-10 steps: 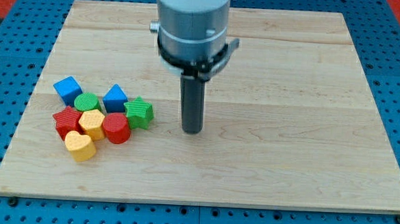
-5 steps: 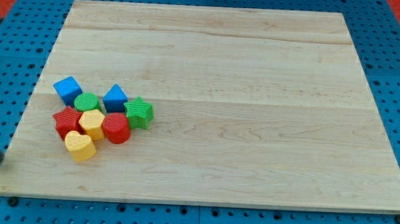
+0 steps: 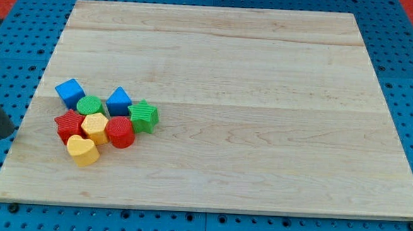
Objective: Point your hand to the left of the red star
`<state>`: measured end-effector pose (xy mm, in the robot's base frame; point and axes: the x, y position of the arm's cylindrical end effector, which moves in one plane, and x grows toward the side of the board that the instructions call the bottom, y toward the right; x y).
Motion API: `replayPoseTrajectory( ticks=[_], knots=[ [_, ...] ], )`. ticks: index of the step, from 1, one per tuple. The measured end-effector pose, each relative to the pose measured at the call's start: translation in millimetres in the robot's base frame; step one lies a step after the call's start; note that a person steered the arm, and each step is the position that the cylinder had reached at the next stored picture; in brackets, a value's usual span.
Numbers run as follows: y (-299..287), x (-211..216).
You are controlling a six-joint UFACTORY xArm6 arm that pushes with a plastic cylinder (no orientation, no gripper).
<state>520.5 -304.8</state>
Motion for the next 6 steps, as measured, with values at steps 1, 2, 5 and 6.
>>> replayPoseTrajectory(
  ticks=[1, 2, 5, 6],
  knots=[
    [0, 0],
    [1, -1],
    [36, -8],
    [46, -21]
  ],
)
